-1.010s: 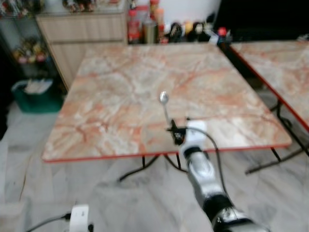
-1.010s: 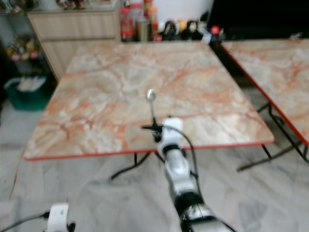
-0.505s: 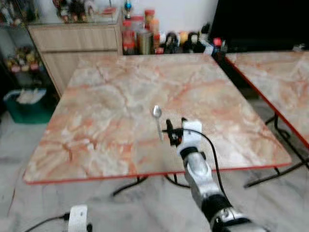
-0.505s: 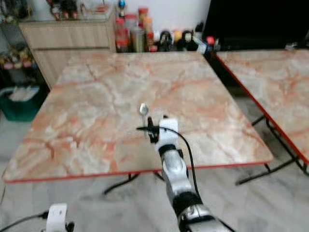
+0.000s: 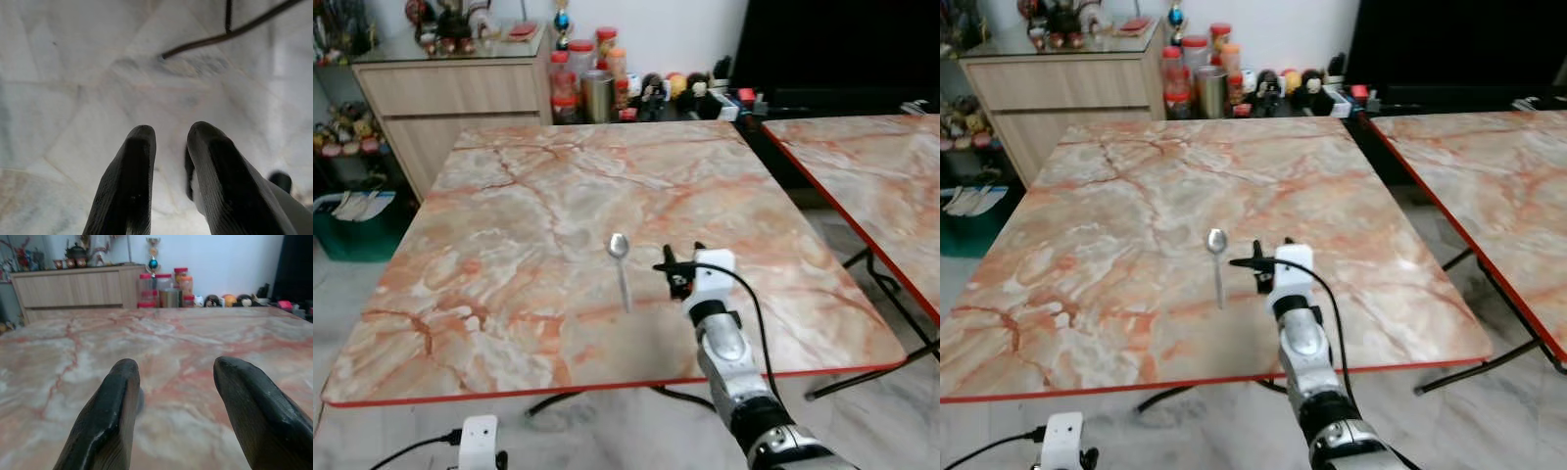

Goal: Setting the table

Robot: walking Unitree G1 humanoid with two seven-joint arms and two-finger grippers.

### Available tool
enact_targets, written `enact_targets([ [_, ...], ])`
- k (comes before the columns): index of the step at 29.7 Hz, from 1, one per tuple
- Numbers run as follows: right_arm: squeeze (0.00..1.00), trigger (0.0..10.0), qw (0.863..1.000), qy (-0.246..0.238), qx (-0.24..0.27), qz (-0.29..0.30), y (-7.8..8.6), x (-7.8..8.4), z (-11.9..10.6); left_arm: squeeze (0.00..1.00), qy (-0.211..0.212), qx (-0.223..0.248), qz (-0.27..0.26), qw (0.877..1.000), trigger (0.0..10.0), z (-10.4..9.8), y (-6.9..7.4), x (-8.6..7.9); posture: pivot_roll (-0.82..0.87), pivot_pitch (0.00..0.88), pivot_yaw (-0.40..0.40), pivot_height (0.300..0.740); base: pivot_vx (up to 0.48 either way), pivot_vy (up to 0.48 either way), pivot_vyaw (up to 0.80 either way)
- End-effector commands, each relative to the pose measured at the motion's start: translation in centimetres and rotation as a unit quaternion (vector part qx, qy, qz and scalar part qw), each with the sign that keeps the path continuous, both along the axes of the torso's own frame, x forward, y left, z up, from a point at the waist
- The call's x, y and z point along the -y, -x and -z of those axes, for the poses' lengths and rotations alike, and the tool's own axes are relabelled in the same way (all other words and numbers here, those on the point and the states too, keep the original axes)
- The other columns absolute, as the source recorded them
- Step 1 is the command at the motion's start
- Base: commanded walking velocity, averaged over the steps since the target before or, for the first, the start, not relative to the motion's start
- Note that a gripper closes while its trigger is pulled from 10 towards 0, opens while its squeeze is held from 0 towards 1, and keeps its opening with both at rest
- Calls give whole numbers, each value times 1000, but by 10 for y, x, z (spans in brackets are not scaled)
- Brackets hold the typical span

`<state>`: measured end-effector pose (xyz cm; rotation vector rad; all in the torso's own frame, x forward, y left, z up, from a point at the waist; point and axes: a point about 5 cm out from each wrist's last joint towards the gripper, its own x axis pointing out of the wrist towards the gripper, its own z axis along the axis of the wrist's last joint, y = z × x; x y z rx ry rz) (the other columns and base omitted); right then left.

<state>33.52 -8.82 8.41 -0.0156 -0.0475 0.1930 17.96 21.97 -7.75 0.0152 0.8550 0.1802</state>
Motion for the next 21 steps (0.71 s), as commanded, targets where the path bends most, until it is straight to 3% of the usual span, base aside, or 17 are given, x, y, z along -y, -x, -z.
enact_targets([
  [1, 0, 10000, 1000, 4, 5, 8, -2, 7, -3, 0, 4, -7, -2, 1000, 10000, 2, 1, 4, 7, 0, -6, 740, 356, 0, 456],
  [5, 0, 10000, 1000, -2, 2, 7, -2, 7, -2, 0, 3, -7, 1, 1000, 10000, 2, 1, 4, 6, 0, -5, 740, 326, 0, 106],
  [21, 0, 10000, 1000, -7, -3, 10, -2, 7, -2, 0, 4, -8, -4, 1000, 10000, 1, 0, 4, 10, 0, -5, 740, 0, 0, 0],
])
